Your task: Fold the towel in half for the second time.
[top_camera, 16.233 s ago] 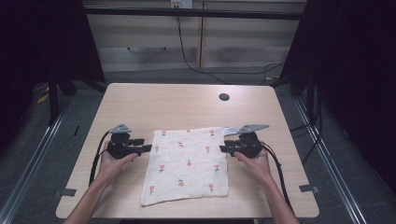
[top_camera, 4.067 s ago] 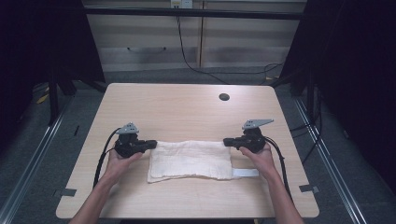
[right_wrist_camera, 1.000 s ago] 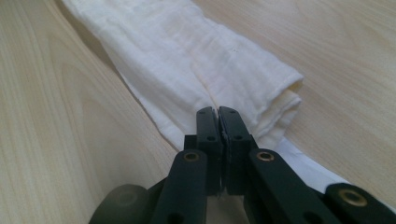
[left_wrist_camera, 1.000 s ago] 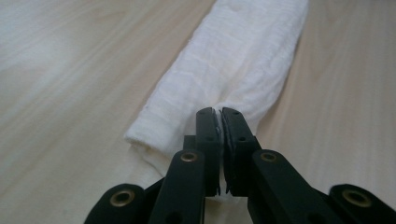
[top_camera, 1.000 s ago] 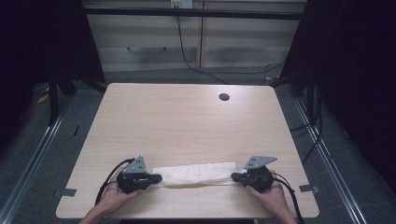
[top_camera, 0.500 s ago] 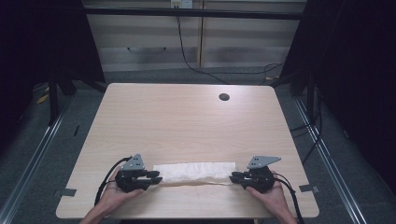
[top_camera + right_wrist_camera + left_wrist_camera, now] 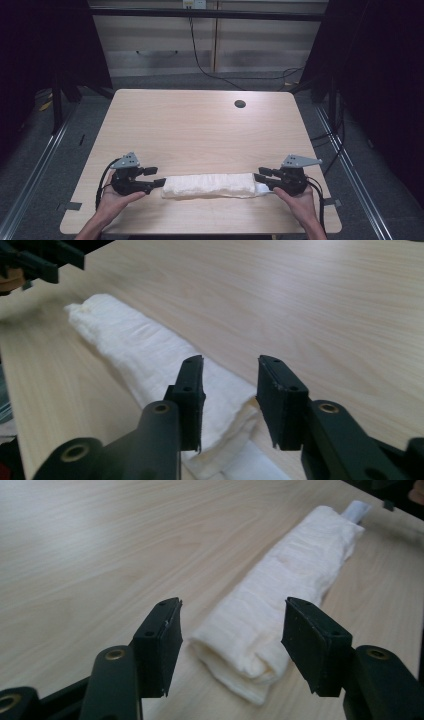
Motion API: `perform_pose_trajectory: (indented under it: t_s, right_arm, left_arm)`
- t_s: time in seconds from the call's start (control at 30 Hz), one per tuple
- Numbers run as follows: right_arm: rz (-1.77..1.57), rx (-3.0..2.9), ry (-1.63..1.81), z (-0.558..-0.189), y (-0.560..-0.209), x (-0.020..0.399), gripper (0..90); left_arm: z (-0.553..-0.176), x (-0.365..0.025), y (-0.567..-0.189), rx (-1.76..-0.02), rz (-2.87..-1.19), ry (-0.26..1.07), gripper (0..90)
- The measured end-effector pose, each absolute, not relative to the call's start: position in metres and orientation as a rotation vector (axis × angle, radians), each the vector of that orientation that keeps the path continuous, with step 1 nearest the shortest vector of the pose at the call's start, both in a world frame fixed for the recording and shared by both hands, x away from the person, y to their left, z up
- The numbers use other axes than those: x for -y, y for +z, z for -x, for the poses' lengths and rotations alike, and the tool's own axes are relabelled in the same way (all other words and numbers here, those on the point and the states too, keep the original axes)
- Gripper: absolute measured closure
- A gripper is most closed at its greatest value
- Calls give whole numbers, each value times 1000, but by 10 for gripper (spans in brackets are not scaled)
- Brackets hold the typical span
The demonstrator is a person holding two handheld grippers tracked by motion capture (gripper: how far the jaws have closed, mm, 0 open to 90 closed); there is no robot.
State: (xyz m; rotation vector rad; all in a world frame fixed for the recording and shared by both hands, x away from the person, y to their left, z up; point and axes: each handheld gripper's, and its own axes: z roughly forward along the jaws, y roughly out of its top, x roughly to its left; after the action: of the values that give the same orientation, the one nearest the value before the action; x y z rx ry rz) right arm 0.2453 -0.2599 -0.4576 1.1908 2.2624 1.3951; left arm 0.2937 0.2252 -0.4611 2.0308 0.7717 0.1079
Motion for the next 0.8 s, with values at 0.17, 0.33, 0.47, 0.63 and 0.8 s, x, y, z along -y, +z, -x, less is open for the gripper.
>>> perform_pose_trajectory:
  t_s: [0.17, 0.33, 0.47, 0.63, 0.8]
  right_arm:
    - [-1284, -2194, 1335, -248, -455, 276, 556]
    - [-1356, -2087, 1334, -246, -462, 297, 530]
    - [-1390, -1998, 1308, -244, -464, 309, 484]
    - [-1447, -1912, 1278, -242, -468, 324, 424]
    - [-1519, -1940, 1178, -244, -483, 330, 344]
  left_arm:
    - [-302, -247, -461, -866, -2028, 119, 382]
    - [-304, -272, -468, -992, -1971, 187, 355]
    - [-305, -287, -467, -1055, -1903, 249, 293]
    - [-305, -294, -477, -1102, -1887, 286, 251]
    - [-309, -300, -485, -1154, -1898, 295, 253]
